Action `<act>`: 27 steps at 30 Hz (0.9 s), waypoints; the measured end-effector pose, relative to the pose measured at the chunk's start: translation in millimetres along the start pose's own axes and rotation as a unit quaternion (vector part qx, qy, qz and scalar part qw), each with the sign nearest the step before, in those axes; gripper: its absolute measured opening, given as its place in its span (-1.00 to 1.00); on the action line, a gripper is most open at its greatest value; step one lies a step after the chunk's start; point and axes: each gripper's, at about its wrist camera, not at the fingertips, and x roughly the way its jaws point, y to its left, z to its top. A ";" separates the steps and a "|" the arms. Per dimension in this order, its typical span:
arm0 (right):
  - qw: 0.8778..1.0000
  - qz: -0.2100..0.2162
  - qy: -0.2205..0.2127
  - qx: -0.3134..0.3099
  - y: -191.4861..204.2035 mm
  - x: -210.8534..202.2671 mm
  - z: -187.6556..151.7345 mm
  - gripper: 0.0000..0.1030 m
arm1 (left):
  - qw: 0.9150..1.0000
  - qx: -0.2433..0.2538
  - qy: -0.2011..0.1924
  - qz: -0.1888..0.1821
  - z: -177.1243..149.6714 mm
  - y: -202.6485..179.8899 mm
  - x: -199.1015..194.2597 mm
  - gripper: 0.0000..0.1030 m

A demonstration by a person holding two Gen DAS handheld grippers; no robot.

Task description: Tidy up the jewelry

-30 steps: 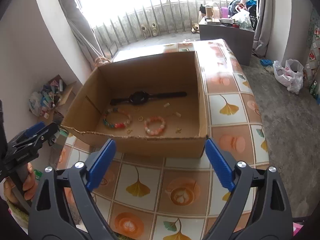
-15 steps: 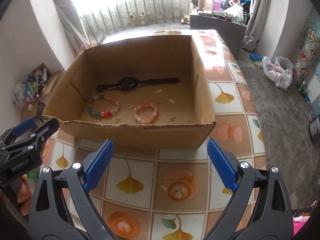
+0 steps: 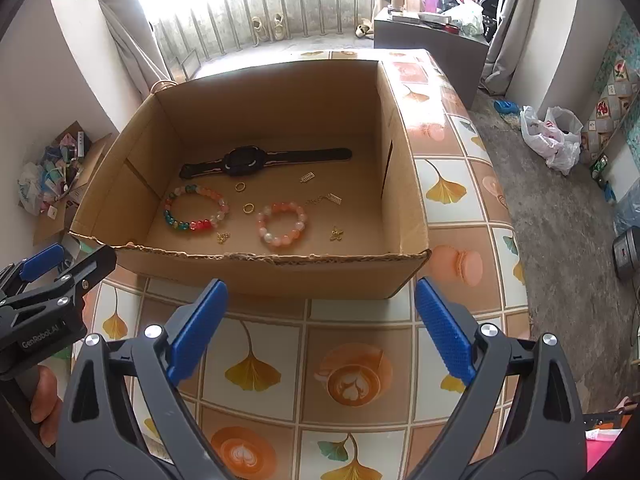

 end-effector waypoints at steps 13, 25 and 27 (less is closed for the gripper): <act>1.000 -0.007 0.009 -0.005 3.3 7.9 0.1 0.76 | 1.000 -0.011 0.025 -0.004 -0.3 1.1 9.7 0.87; 1.000 -0.007 0.009 -0.006 4.0 7.8 -0.2 0.76 | 1.000 0.002 0.022 -0.001 -1.1 -3.6 7.4 0.87; 1.000 -0.007 0.009 -0.005 3.7 7.6 -0.1 0.76 | 1.000 0.002 0.022 -0.001 -0.8 -4.1 6.8 0.87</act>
